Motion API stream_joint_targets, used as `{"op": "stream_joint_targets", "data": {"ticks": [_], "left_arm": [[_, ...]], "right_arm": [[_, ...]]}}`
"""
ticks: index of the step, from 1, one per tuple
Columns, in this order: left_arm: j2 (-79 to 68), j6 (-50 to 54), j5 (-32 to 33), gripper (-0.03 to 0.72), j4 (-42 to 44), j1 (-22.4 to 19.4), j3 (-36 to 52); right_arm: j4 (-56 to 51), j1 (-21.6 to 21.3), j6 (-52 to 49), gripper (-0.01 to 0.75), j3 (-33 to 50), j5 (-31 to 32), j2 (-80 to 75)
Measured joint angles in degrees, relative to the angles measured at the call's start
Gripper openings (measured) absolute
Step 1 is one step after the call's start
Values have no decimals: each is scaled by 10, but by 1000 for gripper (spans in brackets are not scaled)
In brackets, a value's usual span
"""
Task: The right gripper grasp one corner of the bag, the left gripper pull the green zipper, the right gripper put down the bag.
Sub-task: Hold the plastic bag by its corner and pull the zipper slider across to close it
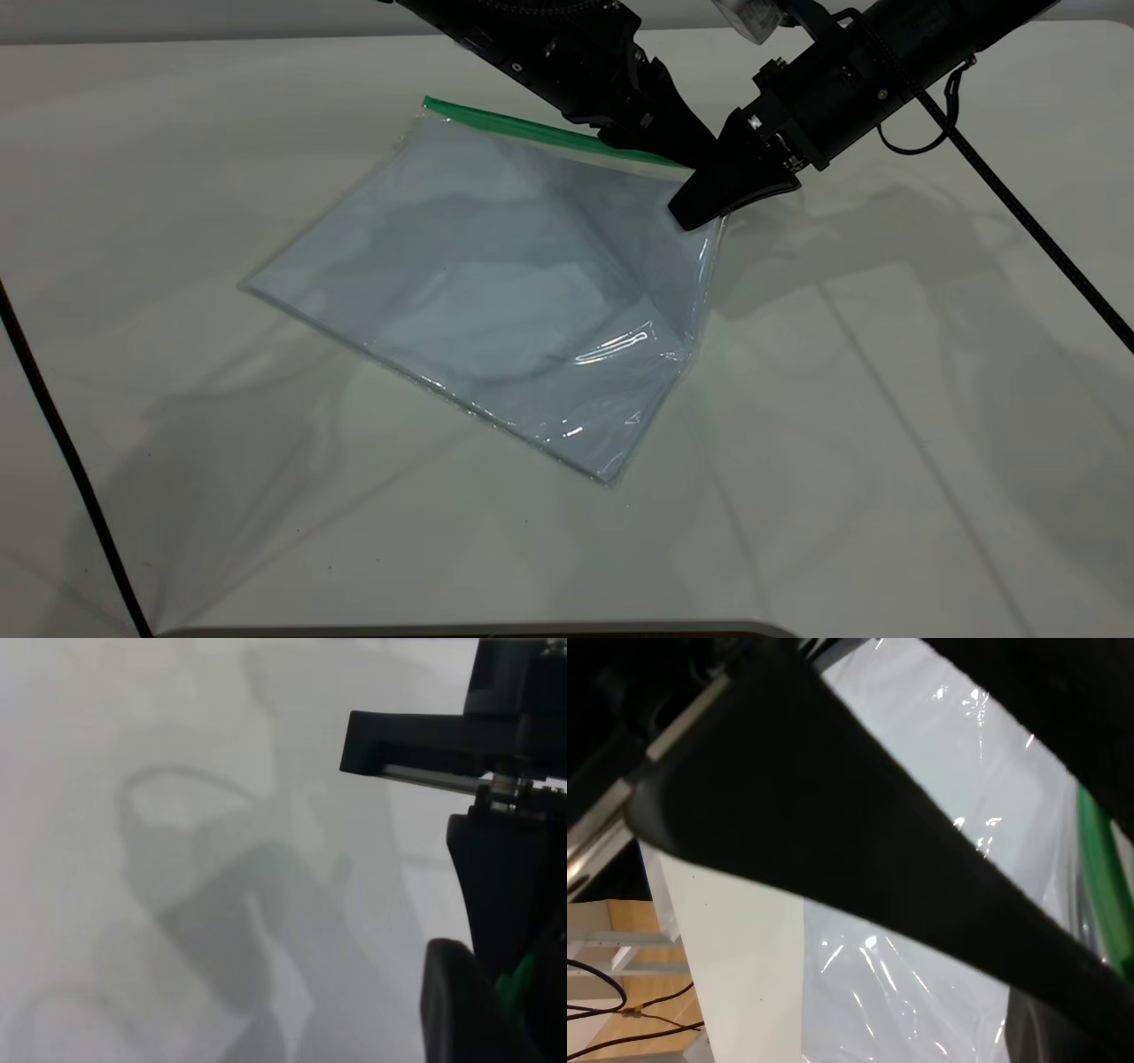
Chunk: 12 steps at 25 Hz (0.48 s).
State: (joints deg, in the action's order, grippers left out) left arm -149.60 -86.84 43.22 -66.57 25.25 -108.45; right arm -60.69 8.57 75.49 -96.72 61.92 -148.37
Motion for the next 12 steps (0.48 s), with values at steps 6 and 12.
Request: {"op": "stream_joint_targets", "data": {"ticks": [6,12], "left_arm": [[0,0,7,113,0,0,0],[0,-6,8,82,0,0,0]], "right_arm": [[0,0,0,35,0,0,0],[0,0,0,35,0,-1,0]]}}
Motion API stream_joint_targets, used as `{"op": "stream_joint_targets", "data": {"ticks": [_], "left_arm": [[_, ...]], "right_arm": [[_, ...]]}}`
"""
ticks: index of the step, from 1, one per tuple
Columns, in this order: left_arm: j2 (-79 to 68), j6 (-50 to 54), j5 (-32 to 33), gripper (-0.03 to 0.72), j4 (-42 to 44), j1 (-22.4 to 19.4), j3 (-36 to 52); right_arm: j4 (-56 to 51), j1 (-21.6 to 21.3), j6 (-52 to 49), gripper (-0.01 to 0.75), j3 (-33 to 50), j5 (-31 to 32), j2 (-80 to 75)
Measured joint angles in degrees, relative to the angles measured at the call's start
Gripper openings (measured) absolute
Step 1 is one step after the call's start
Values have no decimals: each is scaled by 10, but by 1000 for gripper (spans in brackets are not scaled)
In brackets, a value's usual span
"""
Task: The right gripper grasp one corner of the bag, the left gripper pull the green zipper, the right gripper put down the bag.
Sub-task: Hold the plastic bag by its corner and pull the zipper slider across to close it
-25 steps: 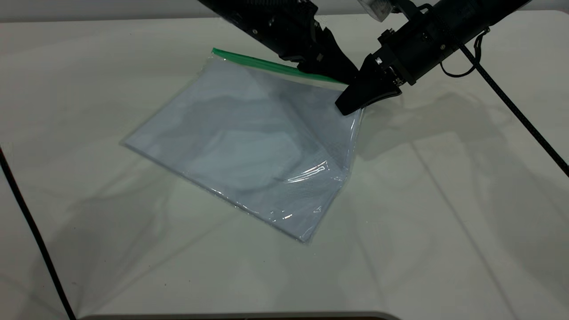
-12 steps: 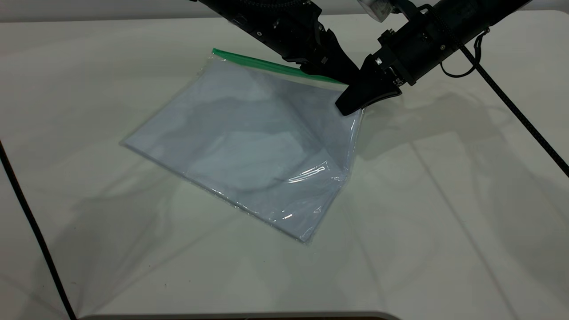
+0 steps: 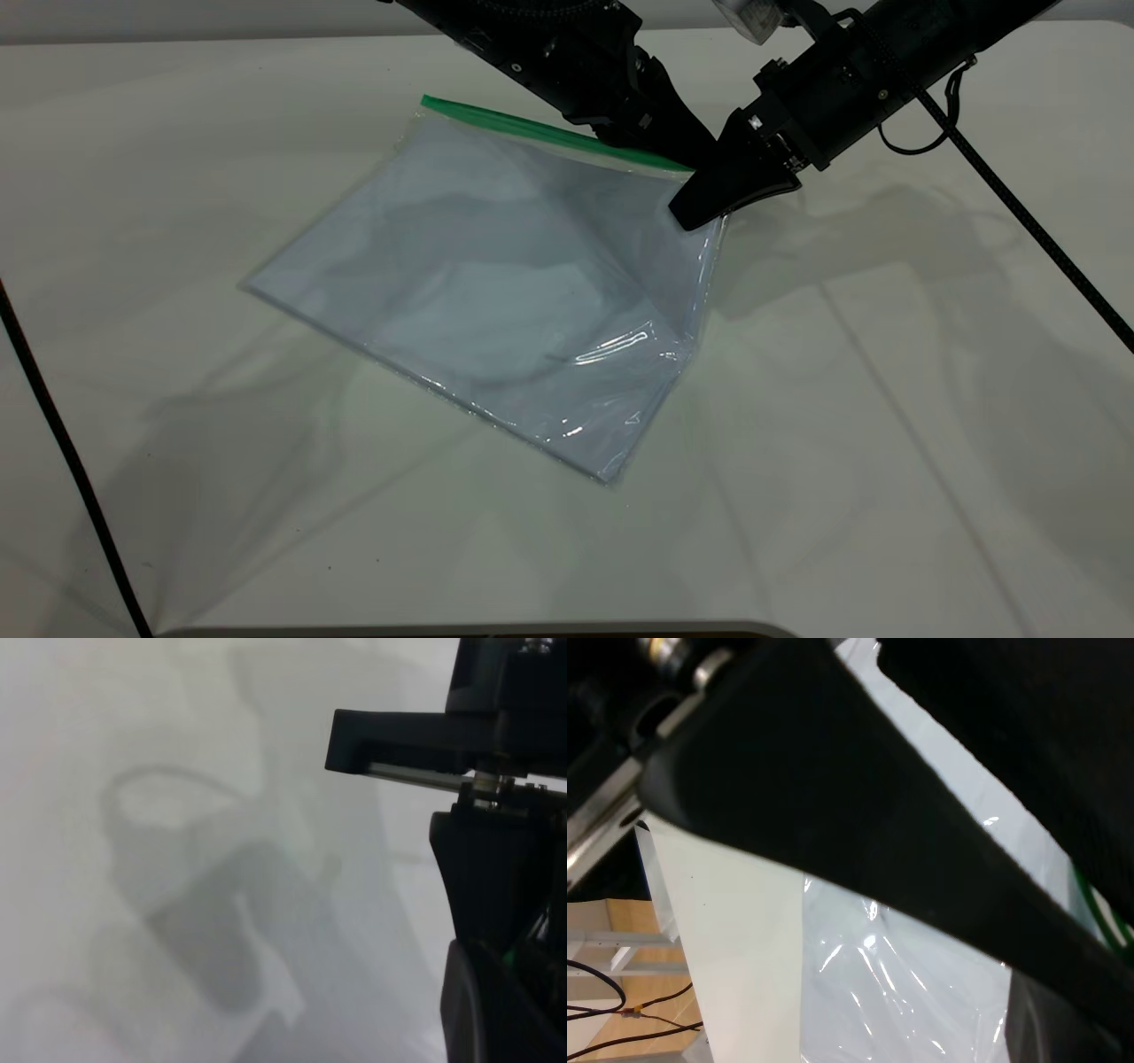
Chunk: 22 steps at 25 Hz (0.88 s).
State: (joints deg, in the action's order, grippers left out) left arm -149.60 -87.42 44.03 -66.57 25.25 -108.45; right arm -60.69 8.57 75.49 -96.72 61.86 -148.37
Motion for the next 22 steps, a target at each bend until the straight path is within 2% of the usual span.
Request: {"op": "stream_joint_targets", "data": {"ticks": [15,22], "left_arm": [[0,-25,-42,78,6,6,0],[0,-25,-43,78,8,-11,0]], "right_arm": [[-13,-23,1,35,0,3,-3],[-25,-28,3,35,-1,4,-5]]}}
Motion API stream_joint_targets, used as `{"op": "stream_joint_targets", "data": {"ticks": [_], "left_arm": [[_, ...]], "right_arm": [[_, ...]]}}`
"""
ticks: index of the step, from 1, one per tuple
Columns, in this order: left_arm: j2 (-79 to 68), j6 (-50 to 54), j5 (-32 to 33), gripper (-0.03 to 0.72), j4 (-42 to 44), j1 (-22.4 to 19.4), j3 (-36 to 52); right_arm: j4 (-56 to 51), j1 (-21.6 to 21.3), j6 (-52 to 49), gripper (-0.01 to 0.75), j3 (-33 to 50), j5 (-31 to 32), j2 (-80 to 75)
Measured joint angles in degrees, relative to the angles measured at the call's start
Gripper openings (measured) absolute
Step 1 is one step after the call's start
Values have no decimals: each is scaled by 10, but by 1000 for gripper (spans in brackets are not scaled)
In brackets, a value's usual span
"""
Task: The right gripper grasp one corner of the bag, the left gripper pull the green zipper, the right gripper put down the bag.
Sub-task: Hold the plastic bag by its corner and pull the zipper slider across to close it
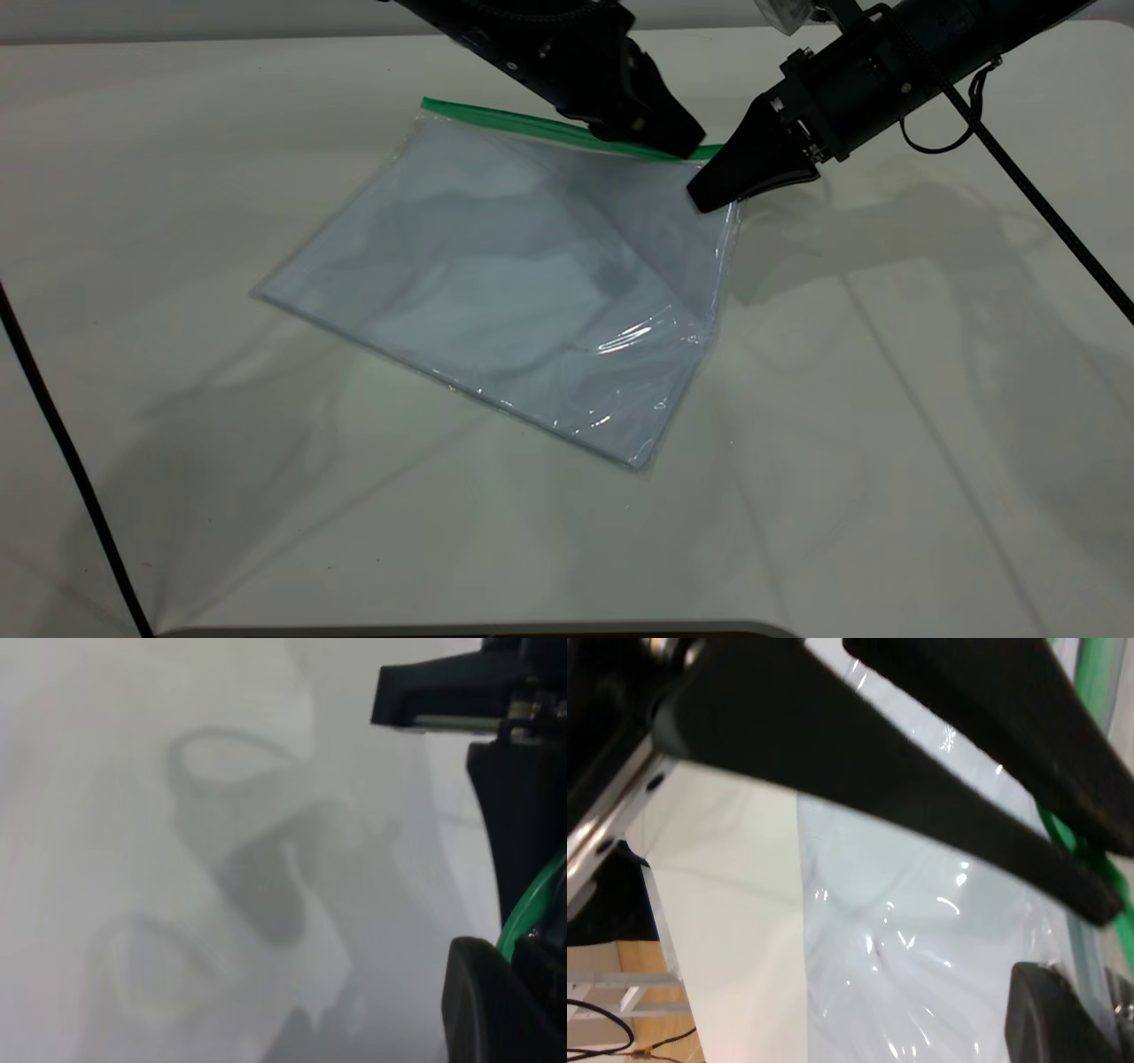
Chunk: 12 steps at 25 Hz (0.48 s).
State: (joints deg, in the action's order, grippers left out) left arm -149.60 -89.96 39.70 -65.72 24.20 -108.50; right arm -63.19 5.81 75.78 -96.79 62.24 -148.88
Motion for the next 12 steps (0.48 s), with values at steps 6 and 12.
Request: {"op": "stream_joint_targets", "data": {"ticks": [6,12], "left_arm": [[0,0,7,78,1,-27,0],[0,0,14,78,25,-59,0]], "right_arm": [[-12,-1,5,35,-1,0,0],[-13,-1,5,35,-2,0,0]]}}
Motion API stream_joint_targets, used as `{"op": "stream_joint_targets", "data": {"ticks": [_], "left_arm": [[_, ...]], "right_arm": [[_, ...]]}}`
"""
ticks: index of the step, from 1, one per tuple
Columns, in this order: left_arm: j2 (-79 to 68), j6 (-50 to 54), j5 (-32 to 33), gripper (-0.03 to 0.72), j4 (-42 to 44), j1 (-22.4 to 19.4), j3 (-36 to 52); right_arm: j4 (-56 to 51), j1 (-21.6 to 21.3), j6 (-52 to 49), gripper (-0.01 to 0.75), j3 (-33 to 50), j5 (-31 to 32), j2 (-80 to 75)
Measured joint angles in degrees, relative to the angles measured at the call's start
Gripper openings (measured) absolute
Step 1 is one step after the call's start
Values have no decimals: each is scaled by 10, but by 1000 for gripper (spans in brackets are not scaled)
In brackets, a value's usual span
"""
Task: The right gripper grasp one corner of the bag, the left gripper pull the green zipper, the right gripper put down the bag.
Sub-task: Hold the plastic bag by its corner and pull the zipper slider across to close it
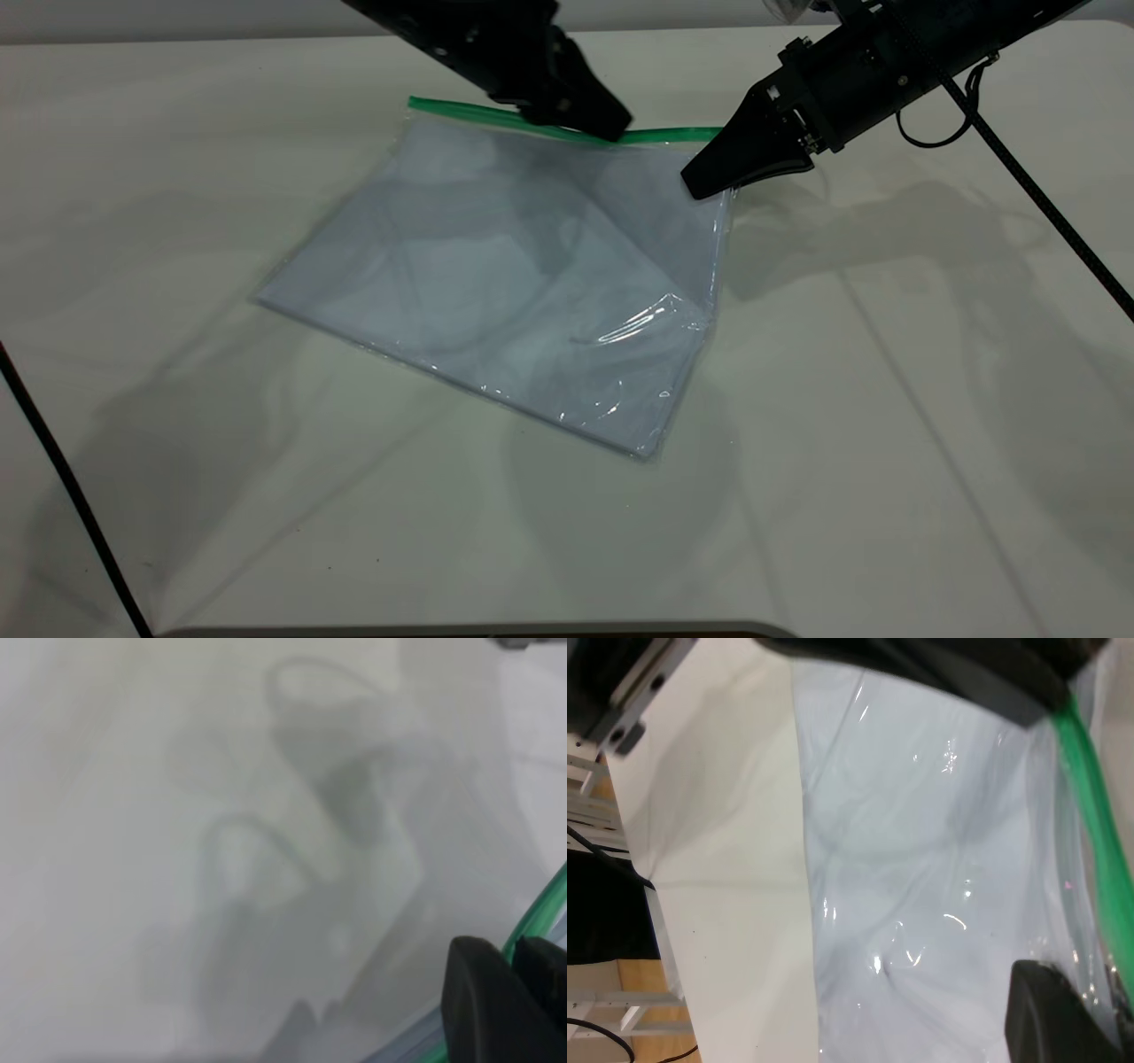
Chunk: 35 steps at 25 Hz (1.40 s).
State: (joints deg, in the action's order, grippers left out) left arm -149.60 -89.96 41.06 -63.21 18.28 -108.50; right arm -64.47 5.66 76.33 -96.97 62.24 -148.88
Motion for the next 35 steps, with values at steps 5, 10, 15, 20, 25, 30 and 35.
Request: {"op": "stream_joint_targets", "data": {"ticks": [5,10,15,20,25,30,35], "left_arm": [[0,0,-1,78,20,-25,0],[0,0,-15,78,44,-45,0],[0,-4,-24,78,52,-59,0],[0,-4,-24,78,53,-80,0],[0,-4,-23,78,55,-105,0],[0,-4,-24,78,57,-129,0],[0,-4,-23,78,57,-144,0]], "right_arm": [[-1,-5,2,35,0,1,0],[7,-13,2,35,0,2,0],[8,-15,2,35,0,2,0],[9,-16,2,35,0,2,0],[9,-16,2,35,0,2,0],[9,-16,2,35,0,2,0],[9,-16,2,35,0,2,0]]}}
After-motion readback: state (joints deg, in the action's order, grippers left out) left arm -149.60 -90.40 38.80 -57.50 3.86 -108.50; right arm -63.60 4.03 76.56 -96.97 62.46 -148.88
